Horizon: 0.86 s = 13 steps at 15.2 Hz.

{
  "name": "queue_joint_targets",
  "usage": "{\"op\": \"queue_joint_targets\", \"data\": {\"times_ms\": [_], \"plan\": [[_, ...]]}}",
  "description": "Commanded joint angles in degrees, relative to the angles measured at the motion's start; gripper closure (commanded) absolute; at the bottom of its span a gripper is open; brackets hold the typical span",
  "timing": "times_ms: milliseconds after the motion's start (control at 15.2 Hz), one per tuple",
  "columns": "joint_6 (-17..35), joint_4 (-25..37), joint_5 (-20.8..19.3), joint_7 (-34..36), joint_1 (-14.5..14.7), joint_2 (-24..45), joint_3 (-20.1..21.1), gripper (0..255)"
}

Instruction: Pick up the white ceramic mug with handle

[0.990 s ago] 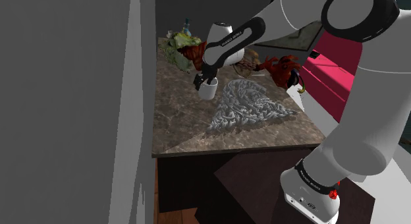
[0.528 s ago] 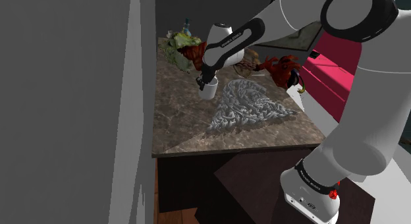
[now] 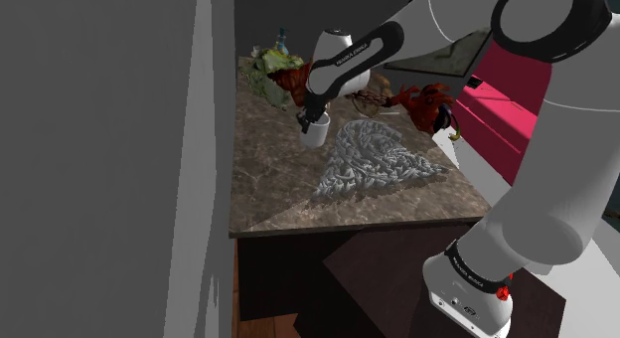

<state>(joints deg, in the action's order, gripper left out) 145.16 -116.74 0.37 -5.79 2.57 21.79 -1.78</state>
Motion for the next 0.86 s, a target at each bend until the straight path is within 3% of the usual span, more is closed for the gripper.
{"op": "queue_joint_targets", "data": {"times_ms": [0, 792], "plan": [[-1.33, 0.30, -0.04, -0.04, -0.02, -1.04, -0.03, 255], [-7.90, 1.91, -0.25, 0.07, 0.06, -6.00, -0.13, 255]]}}
